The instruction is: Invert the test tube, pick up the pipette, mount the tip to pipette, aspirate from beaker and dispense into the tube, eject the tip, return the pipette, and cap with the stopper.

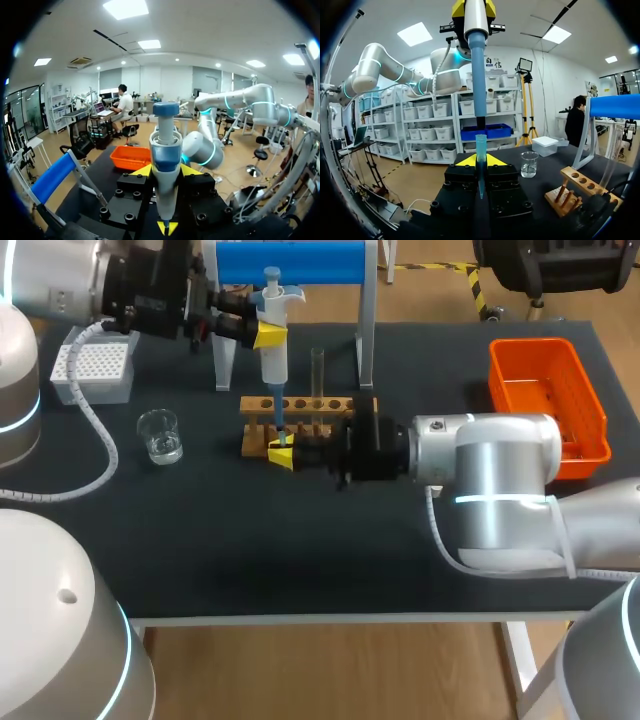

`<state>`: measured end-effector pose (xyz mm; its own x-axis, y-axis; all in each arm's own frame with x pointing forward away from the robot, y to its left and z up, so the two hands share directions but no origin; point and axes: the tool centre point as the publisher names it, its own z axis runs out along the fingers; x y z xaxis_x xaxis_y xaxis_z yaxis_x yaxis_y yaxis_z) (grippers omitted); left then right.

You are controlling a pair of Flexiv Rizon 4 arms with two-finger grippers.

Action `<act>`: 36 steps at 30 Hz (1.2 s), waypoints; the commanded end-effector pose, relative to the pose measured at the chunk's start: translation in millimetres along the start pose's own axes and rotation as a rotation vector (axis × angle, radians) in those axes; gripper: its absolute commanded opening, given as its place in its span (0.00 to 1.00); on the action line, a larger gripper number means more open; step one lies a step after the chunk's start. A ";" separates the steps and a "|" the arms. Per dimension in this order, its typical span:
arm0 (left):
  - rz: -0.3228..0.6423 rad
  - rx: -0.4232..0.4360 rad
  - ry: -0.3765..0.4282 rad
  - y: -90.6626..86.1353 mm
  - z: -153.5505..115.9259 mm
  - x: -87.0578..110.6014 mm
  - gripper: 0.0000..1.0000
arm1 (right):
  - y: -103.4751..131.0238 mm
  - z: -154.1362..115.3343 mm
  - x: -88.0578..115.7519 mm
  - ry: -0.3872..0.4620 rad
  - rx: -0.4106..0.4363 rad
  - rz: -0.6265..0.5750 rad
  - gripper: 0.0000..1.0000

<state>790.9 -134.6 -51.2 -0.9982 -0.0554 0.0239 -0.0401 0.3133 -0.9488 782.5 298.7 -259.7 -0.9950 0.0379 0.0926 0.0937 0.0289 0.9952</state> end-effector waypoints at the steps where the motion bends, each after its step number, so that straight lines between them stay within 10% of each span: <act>1: 0.000 0.000 0.000 -0.1 -0.7 0.2 0.00 | -2.5 -1.1 0.0 0.000 -0.007 -0.002 0.00; 36: 0.000 0.000 0.000 -0.1 -0.7 0.2 0.00 | 13.0 7.2 -2.6 -0.009 -0.011 -0.029 0.00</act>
<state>791.4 -134.7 -48.9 -0.9982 -0.0560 0.0223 -0.0387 0.3121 -0.9493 787.3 306.2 -250.0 -0.9971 0.0413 0.0638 0.0646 0.0189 0.9977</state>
